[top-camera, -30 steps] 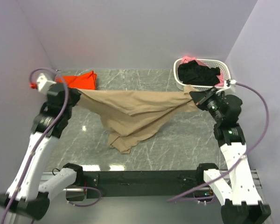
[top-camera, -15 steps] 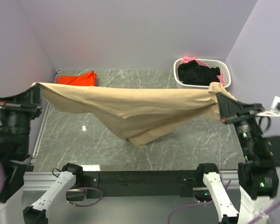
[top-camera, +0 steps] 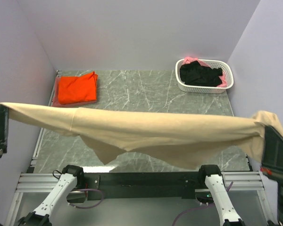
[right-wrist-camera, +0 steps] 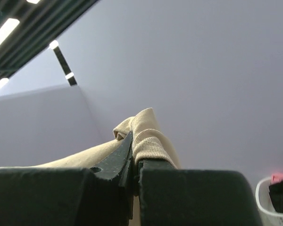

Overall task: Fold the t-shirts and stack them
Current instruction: Flatten the tshirt out

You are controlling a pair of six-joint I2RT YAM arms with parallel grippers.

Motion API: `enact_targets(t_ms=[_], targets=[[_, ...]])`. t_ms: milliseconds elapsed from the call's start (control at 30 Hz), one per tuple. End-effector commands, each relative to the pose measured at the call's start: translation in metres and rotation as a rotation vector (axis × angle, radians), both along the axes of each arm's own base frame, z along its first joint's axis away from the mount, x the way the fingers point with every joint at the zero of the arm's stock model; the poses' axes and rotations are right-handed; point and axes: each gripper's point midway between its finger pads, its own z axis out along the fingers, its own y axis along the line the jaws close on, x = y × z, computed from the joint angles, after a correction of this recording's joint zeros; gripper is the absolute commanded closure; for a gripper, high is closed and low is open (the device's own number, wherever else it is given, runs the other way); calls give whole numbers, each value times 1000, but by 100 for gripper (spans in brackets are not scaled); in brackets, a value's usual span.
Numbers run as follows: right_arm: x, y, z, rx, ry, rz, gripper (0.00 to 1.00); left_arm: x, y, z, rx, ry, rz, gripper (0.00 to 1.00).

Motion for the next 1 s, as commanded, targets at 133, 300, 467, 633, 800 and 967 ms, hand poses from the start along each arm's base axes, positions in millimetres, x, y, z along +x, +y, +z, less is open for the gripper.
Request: enact_targets(t_ms=[133, 300, 467, 633, 800, 967], targets=[[11, -10, 20, 2, -21, -68, 100, -8, -3, 24, 24, -72, 45, 99], [78, -10, -8, 12, 95, -62, 100, 70, -4, -14, 20, 98, 87, 100], [161, -7, -64, 6, 242, -47, 100, 175, -3, -95, 5, 362, 159, 99], [240, -3, -158, 23, 415, -21, 100, 250, -1, -191, -6, 547, 223, 99], [301, -3, -249, 36, 572, -20, 100, 308, -8, -275, 36, 685, 240, 99], [359, 3, -337, 27, 749, 6, 100, 365, -15, -363, 114, 838, 240, 99]])
